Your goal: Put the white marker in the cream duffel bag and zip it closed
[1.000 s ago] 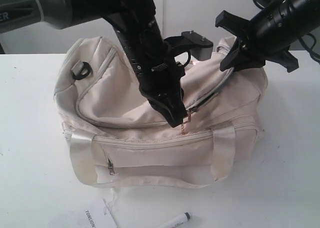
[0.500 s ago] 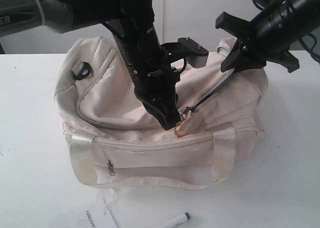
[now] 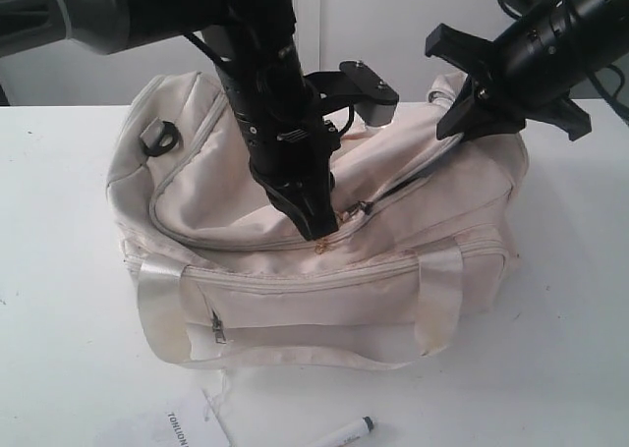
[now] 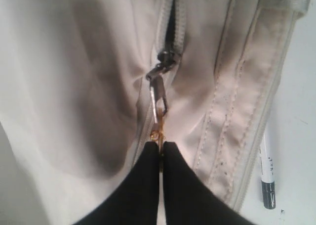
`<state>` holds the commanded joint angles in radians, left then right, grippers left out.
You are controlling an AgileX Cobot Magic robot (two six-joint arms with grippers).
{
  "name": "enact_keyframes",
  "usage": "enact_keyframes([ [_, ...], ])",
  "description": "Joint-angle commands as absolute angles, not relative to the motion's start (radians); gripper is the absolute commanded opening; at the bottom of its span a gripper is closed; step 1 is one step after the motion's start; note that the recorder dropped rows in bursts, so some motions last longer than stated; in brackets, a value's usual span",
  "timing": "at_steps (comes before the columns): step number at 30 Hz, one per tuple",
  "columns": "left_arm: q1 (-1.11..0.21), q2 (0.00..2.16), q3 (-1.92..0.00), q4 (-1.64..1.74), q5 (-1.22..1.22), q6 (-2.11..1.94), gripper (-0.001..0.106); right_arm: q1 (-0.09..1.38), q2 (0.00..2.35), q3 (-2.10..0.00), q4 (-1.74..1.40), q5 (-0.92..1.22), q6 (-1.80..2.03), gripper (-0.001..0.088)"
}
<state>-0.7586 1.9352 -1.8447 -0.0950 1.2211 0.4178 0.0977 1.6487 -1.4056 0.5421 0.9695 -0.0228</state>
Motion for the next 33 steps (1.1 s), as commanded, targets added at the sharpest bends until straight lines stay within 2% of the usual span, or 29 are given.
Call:
enact_keyframes([
  [11,-0.759,1.935,-1.845,-0.095,1.221,0.392,0.0,0.098,1.649,-1.406,0.542,0.967,-0.023,0.0],
  [21,-0.759,1.852,-1.673,-0.044,1.221,0.422,0.0,0.098,1.649,-1.406,0.542,0.973,-0.023,0.0],
  [33,-0.756,1.781,-1.584,0.019,1.221,0.426,0.0,0.098,1.649,-1.406,0.544,0.974,-0.023,0.0],
])
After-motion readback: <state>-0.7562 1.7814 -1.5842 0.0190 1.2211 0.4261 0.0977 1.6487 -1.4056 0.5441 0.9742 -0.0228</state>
